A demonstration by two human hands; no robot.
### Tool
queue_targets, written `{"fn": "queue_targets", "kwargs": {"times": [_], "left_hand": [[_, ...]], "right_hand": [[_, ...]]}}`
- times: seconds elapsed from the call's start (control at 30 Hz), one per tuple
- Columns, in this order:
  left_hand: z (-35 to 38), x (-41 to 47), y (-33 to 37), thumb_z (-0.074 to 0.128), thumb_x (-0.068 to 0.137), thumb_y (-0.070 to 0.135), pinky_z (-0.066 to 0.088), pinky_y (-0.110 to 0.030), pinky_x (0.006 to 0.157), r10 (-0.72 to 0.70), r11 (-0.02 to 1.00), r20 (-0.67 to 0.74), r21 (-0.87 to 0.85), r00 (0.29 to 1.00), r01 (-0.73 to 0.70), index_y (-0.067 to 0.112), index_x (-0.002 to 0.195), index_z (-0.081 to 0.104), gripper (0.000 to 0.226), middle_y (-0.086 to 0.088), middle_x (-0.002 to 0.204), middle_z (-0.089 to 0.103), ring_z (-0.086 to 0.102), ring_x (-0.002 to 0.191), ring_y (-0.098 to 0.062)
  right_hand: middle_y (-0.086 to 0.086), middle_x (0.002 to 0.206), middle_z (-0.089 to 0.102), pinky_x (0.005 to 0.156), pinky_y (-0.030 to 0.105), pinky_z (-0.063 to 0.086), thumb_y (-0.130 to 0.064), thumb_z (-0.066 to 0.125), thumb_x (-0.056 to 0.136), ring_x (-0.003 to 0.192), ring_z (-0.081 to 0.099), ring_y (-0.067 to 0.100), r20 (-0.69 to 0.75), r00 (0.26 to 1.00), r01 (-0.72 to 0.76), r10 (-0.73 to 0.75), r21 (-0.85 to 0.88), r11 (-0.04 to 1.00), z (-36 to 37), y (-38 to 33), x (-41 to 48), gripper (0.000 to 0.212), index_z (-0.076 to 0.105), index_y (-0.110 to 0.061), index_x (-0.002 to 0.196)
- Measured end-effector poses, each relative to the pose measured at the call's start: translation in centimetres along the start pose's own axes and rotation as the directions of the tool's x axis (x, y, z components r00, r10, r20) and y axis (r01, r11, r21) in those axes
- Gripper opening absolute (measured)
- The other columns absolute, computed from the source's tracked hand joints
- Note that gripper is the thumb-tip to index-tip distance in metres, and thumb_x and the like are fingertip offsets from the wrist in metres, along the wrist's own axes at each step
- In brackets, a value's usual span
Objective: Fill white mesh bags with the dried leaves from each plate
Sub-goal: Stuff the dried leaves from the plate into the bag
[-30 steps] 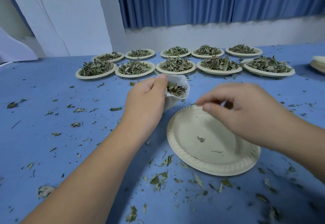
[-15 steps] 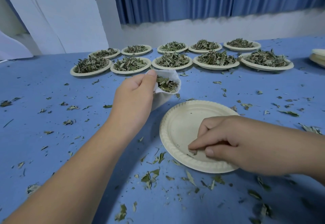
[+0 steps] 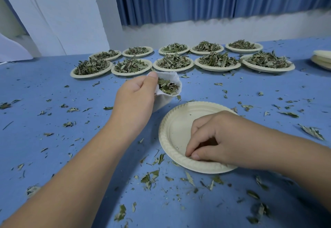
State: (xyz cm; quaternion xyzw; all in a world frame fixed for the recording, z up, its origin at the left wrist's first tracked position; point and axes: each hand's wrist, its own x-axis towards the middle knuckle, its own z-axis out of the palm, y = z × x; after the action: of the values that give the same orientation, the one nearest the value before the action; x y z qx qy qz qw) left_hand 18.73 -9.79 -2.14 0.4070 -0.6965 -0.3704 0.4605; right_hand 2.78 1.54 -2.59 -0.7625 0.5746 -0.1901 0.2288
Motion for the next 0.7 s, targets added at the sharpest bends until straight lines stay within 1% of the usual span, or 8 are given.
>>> {"fn": "queue_targets", "kwargs": {"times": [0.07, 0.17, 0.27, 0.33, 0.43, 0.53, 0.6, 0.7], "left_hand": [[0.0, 0.0, 0.0, 0.046, 0.1, 0.04, 0.017, -0.029, 0.051, 0.007, 1.0, 0.0, 0.001, 1.0, -0.007, 0.015, 0.056, 0.031, 0.052, 0.005, 0.054, 0.025, 0.022, 0.048, -0.012], [0.2, -0.1, 0.0, 0.045, 0.1, 0.04, 0.017, -0.028, 0.049, 0.015, 1.0, 0.005, 0.018, 1.0, -0.015, 0.022, 0.052, 0.027, 0.055, 0.009, 0.05, 0.024, 0.022, 0.045, -0.01], [0.3, -0.1, 0.1, 0.046, 0.1, 0.04, 0.017, -0.029, 0.05, 0.006, 1.0, 0.001, 0.014, 1.0, -0.006, 0.024, 0.052, 0.027, 0.054, 0.01, 0.049, 0.024, 0.022, 0.046, -0.01], [0.3, -0.1, 0.0, 0.046, 0.099, 0.041, 0.017, -0.03, 0.05, 0.002, 1.0, -0.008, 0.015, 1.0, -0.002, 0.024, 0.054, 0.027, 0.052, 0.01, 0.051, 0.025, 0.023, 0.047, -0.011], [0.2, -0.1, 0.0, 0.047, 0.099, 0.041, 0.019, -0.03, 0.05, -0.003, 1.0, -0.019, -0.002, 1.0, 0.003, 0.019, 0.059, 0.028, 0.05, 0.006, 0.054, 0.028, 0.026, 0.05, -0.012], [0.2, -0.1, 0.0, 0.048, 0.099, 0.041, 0.021, -0.031, 0.053, -0.017, 1.0, -0.03, -0.016, 0.999, 0.017, 0.007, 0.062, 0.036, 0.051, -0.001, 0.059, 0.031, 0.029, 0.059, -0.017], [0.2, -0.2, 0.0, 0.048, 0.099, 0.042, 0.021, -0.03, 0.053, -0.023, 1.0, -0.032, -0.014, 0.999, 0.022, 0.009, 0.061, 0.035, 0.052, 0.002, 0.057, 0.032, 0.03, 0.06, -0.017], [0.1, -0.1, -0.1, 0.048, 0.098, 0.043, 0.023, -0.031, 0.055, -0.025, 1.0, -0.033, -0.005, 0.999, 0.025, 0.005, 0.065, 0.04, 0.051, 0.004, 0.056, 0.033, 0.032, 0.06, -0.015]], "right_hand": [[-0.014, 0.084, 0.063, 0.073, 0.015, 0.043, -0.026, 0.071, 0.083, 0.085, 0.055, 0.0, 0.017, 1.0, 0.027, -0.027, -0.058, 0.998, -0.2, -0.4, 0.1, 0.007, 0.077, -0.03, 0.085], [-0.016, 0.081, 0.056, 0.067, 0.01, 0.038, -0.026, 0.066, 0.087, 0.081, 0.05, -0.004, 0.064, 0.996, 0.071, -0.061, -0.162, 0.984, -0.2, -1.1, 0.4, 0.01, 0.075, -0.029, 0.084], [-0.014, 0.078, 0.053, 0.062, 0.012, 0.036, -0.022, 0.061, 0.088, 0.076, 0.048, -0.002, 0.074, 0.994, 0.095, -0.08, -0.236, 0.967, -0.1, -1.4, 0.5, 0.015, 0.072, -0.026, 0.078], [-0.013, 0.078, 0.053, 0.063, 0.014, 0.038, -0.021, 0.059, 0.088, 0.076, 0.047, -0.001, 0.07, 0.995, 0.09, -0.075, -0.25, 0.964, 0.0, -1.4, 0.5, 0.016, 0.069, -0.025, 0.076], [-0.013, 0.08, 0.053, 0.067, 0.014, 0.04, -0.021, 0.058, 0.087, 0.078, 0.047, -0.001, 0.074, 0.996, 0.064, -0.048, -0.226, 0.972, 0.2, -1.2, 0.6, 0.015, 0.064, -0.025, 0.075], [-0.011, 0.082, 0.058, 0.069, 0.016, 0.044, -0.021, 0.057, 0.086, 0.078, 0.05, 0.002, 0.098, 0.995, 0.02, -0.002, -0.184, 0.983, 0.1, -0.9, 0.7, 0.013, 0.063, -0.026, 0.075], [-0.008, 0.083, 0.063, 0.069, 0.02, 0.048, -0.022, 0.058, 0.085, 0.075, 0.053, 0.004, 0.126, 0.991, -0.02, 0.037, -0.131, 0.991, -0.1, -0.8, 0.6, 0.012, 0.063, -0.027, 0.076], [-0.009, 0.082, 0.065, 0.067, 0.021, 0.049, -0.023, 0.06, 0.085, 0.07, 0.055, 0.003, 0.129, 0.989, -0.072, 0.075, -0.028, 0.997, -1.0, -0.4, 0.3, 0.013, 0.064, -0.03, 0.075]]}}
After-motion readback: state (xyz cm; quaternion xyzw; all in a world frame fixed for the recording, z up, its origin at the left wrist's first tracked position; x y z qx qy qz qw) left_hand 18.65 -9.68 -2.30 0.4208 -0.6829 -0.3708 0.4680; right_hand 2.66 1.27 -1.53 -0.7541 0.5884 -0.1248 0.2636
